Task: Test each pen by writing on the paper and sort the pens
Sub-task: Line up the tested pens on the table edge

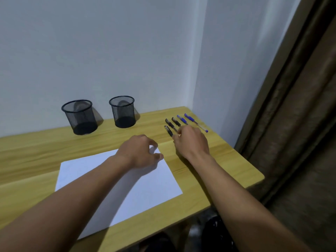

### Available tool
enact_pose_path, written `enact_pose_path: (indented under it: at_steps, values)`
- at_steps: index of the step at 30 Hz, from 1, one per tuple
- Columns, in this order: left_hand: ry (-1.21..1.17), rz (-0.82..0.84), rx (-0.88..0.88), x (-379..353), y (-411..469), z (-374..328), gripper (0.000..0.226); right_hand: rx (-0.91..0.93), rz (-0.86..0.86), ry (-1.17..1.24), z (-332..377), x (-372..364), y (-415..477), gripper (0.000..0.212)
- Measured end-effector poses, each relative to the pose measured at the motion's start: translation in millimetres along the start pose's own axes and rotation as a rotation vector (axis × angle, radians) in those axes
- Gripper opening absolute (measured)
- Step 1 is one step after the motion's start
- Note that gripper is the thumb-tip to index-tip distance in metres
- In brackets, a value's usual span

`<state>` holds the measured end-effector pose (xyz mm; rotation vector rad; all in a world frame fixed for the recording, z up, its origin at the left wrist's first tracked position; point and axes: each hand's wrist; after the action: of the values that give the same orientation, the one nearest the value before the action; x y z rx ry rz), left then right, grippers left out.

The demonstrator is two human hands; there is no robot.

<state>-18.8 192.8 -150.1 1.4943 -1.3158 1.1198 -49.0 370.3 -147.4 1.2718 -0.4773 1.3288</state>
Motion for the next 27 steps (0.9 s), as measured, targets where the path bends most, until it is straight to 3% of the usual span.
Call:
enact_pose_path:
  at_steps: [8, 16, 22, 27]
  values:
    - [-0.214, -0.126, 0.144, -2.8, 20.9, -44.1, 0.045, -0.016, 0.048, 0.013, -47.4, 32.3, 35.4, 0.025]
    - [-0.351, -0.240, 0.344, -36.7, 62.5, -105.4, 0.031, -0.001, 0.286, 0.093, -89.2, 28.2, 79.5, 0.049]
    - [-0.316, -0.315, 0.429, -53.3, 80.8, -124.3, 0.033, 0.012, 0.356, 0.086, -108.7, 8.4, 94.7, 0.050]
    - [-0.412, -0.281, 0.489, -50.9, 91.0, -127.1, 0.026, 0.040, 0.319, 0.102, -113.5, 1.7, 101.1, 0.035]
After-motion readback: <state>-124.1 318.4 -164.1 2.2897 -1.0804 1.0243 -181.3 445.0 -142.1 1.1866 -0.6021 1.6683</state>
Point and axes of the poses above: each hand's wrist, its own y-axis towards the middle knuckle, its own x-axis out of the back of the hand, z = x × y, and after that the axes turned 12 degrees about x, right-handed
